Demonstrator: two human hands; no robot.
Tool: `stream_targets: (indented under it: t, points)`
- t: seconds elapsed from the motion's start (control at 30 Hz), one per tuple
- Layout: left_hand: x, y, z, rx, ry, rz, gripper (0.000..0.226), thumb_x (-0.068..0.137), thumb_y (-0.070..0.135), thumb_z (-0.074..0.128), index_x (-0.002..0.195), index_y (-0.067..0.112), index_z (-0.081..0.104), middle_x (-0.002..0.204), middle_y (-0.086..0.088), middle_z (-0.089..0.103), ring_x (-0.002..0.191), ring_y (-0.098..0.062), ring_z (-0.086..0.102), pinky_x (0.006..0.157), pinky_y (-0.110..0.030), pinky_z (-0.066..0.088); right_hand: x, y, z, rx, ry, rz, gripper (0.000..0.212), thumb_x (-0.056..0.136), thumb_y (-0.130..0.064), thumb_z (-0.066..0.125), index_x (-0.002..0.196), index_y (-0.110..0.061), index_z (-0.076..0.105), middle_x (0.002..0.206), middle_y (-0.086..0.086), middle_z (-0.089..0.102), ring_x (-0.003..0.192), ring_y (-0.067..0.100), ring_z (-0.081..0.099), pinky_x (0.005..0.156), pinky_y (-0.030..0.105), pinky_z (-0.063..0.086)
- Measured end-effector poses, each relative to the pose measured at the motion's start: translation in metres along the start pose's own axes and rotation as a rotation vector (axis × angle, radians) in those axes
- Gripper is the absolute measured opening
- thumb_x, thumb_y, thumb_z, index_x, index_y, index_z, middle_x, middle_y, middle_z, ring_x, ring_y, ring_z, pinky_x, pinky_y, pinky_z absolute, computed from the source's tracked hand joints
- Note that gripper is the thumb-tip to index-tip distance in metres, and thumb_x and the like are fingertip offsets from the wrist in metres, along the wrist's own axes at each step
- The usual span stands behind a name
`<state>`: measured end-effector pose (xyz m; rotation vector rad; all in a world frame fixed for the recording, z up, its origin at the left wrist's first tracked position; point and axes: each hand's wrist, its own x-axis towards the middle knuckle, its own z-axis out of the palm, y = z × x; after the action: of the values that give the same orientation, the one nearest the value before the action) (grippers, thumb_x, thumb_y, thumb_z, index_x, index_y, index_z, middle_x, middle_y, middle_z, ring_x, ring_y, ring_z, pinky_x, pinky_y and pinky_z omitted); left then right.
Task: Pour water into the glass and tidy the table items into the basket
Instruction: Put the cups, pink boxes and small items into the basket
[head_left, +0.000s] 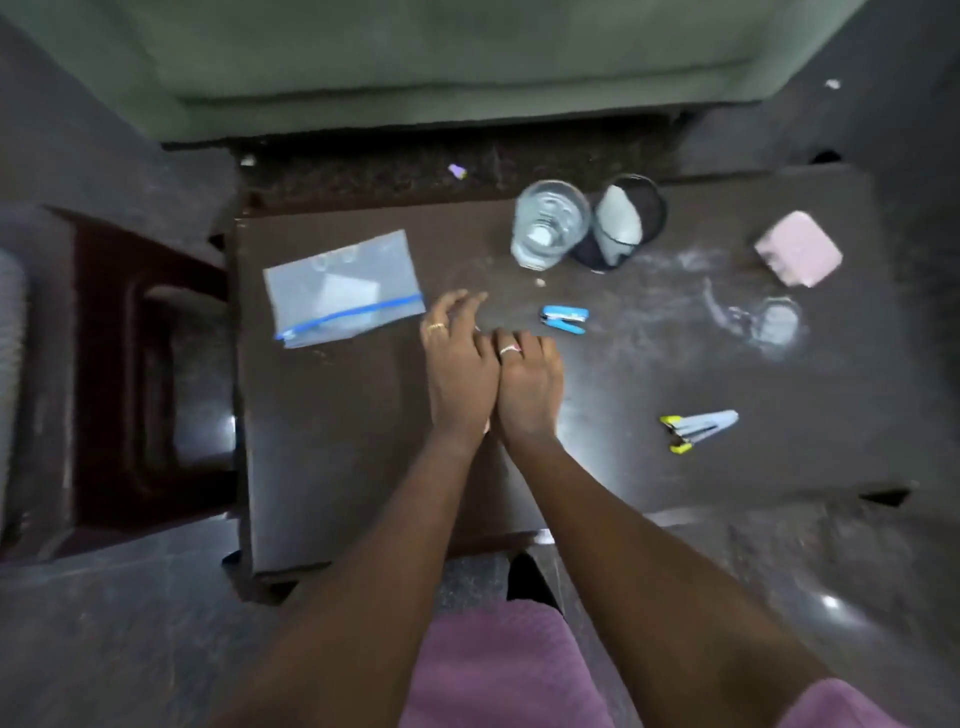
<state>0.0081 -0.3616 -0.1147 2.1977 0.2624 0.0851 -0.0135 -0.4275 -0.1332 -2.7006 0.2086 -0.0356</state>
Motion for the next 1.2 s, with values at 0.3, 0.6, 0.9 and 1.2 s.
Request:
stream_targets:
  t: [0.3,0.6,0.9,1.2]
  points:
    - [-0.050,0.088,0.149,0.101,-0.474,0.196,0.039,0.083,0.000,0.048,0.120,0.007,0.057,0.133,-0.014,0.050,0.123,-0.031,0.043,0.106,-0.033,0.032,-0.001,0.174,-0.065,-0.033,0.032,0.418,0.028,0.083,-0.002,0.057,0.111,0.000,0.060,0.116,0.025,0.054,0.109,0.038,0.047,0.089,0.048,0.041]
    - [0.010,0.163,0.274,0.259,-0.631,0.240,0.046,0.086,0.008,0.051,0.131,0.003,0.043,0.138,-0.020,0.044,0.128,-0.035,0.039,0.108,-0.037,0.031,0.103,0.289,-0.112,0.100,0.080,0.542,0.044,0.093,-0.019,0.049,0.135,-0.009,0.042,0.150,0.014,0.025,0.134,0.034,0.026,0.110,0.043,0.030]
    - [0.056,0.205,0.340,0.139,-0.707,-0.106,0.058,0.091,0.005,0.037,0.146,0.009,0.019,0.151,-0.014,0.030,0.138,-0.029,0.031,0.113,-0.035,0.025,0.174,0.338,-0.125,0.311,0.003,0.872,0.060,0.098,-0.025,0.044,0.150,-0.019,0.014,0.148,0.022,0.028,0.132,0.039,0.037,0.109,0.037,0.029]
    - [0.029,0.167,0.299,0.041,-0.655,-0.123,0.037,0.095,0.011,0.041,0.130,0.007,0.051,0.127,-0.019,0.059,0.118,-0.033,0.054,0.100,-0.040,0.043,0.127,0.314,-0.109,0.443,0.164,0.896,0.049,0.087,-0.009,0.050,0.135,-0.013,0.047,0.129,0.014,0.059,0.122,0.030,0.052,0.102,0.032,0.038]
